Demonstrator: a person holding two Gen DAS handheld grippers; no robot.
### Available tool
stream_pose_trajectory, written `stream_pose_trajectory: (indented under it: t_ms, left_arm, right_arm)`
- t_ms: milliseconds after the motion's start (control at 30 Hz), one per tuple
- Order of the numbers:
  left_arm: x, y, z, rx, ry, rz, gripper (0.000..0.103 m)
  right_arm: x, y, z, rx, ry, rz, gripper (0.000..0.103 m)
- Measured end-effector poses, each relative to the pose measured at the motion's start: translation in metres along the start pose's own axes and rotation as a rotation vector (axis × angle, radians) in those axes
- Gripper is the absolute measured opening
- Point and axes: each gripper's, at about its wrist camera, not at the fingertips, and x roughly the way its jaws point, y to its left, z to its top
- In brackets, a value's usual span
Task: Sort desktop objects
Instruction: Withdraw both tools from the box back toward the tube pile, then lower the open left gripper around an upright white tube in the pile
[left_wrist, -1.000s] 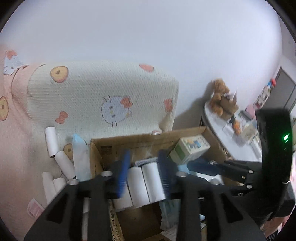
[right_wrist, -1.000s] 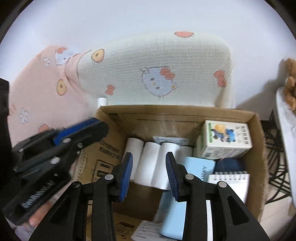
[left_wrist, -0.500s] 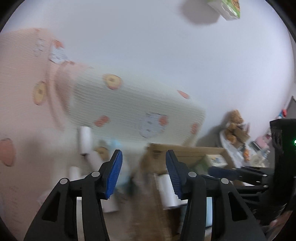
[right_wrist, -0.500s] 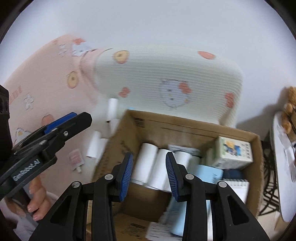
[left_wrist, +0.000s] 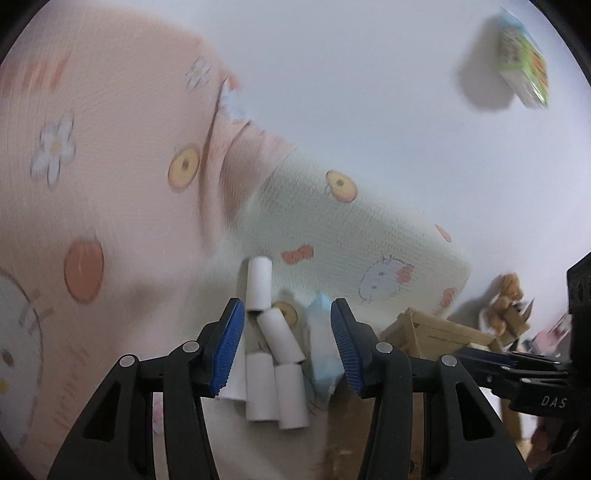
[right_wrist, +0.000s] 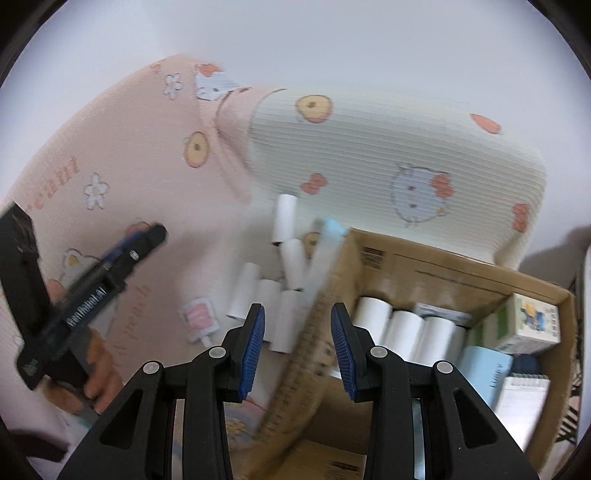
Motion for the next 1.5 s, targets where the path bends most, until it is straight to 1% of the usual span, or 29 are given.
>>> stream_pose_trajectory:
  t_ms: [67,167,233,300,367,433,500,600,667,733,833,933,1033,1067,1167,1233,1300,1367,1467,1500]
  left_arm:
    - [0.006,0.009,-0.004,-0.034,0.018,-0.006,0.053]
    - [0.014,0.019,-0.015,-0.050,0.027,0.016,0.053]
    - [0.020,0.026,-0.024,-0.073,0.030,0.020,0.053]
    - [0.029,0.037,-0.037,-0.108,0.044,0.028,0.053]
    - [0.036,0.048,-0.048,-0.134,0.064,0.023,0.053]
    - [0.044,0.058,-0.056,-0.159,0.091,0.027,0.053]
    - [0.054,0.071,-0.062,-0.193,0.128,0.036,0.053]
    - [0.070,0.091,-0.067,-0.245,0.160,0.003,0.053]
    - [0.081,0.102,-0.067,-0.261,0.185,0.025,0.053]
    - [0.092,0.112,-0.063,-0.288,0.189,0.025,0.053]
    - [0.106,0.123,-0.055,-0.310,0.190,0.056,0.053]
    - [0.124,0.128,-0.046,-0.309,0.206,0.066,0.053]
    - [0.140,0.117,-0.041,-0.198,0.245,0.098,0.053]
    - [0.147,0.113,-0.040,-0.155,0.259,0.112,0.053]
    - [0.163,0.107,-0.037,-0.100,0.305,0.114,0.053]
    - [0.172,0.107,-0.034,-0.112,0.334,0.086,0.053]
    - [0.181,0.108,-0.028,-0.132,0.350,0.073,0.053]
    - [0.189,0.110,-0.025,-0.162,0.348,0.054,0.053]
    - [0.200,0.115,-0.019,-0.195,0.344,0.026,0.053]
    - [0.204,0.117,-0.017,-0.214,0.345,0.017,0.053]
  right_arm:
    - [0.006,0.008,0.004,0.004,0.003,0.022,0.033]
    - [0.023,0.020,0.012,0.001,0.021,0.088,0.034]
    - [0.043,0.028,0.020,-0.021,0.094,0.093,0.034]
    - [0.064,0.040,0.032,-0.081,0.179,0.093,0.034]
    - [0.078,0.049,0.045,-0.133,0.231,0.100,0.034]
    - [0.087,0.052,0.058,-0.153,0.246,0.083,0.034]
    - [0.094,0.048,0.069,-0.132,0.242,0.076,0.034]
    - [0.106,0.040,0.082,-0.085,0.245,0.109,0.034]
    - [0.117,0.036,0.090,-0.059,0.256,0.143,0.034]
    - [0.131,0.033,0.097,-0.036,0.265,0.168,0.034]
    - [0.149,0.032,0.103,-0.026,0.278,0.166,0.034]
    - [0.167,0.033,0.107,-0.030,0.290,0.151,0.034]
    - [0.182,0.036,0.111,-0.059,0.278,0.141,0.034]
    - [0.188,0.038,0.113,-0.080,0.269,0.123,0.034]
    - [0.204,0.042,0.118,-0.134,0.281,0.087,0.034]
    - [0.216,0.042,0.121,-0.151,0.325,0.065,0.034]
    - [0.222,0.038,0.124,-0.141,0.334,0.034,0.034]
    - [0.228,0.032,0.125,-0.141,0.344,0.000,0.034]
    - [0.240,0.026,0.123,-0.186,0.377,-0.104,0.034]
    - [0.243,0.024,0.121,-0.209,0.387,-0.125,0.034]
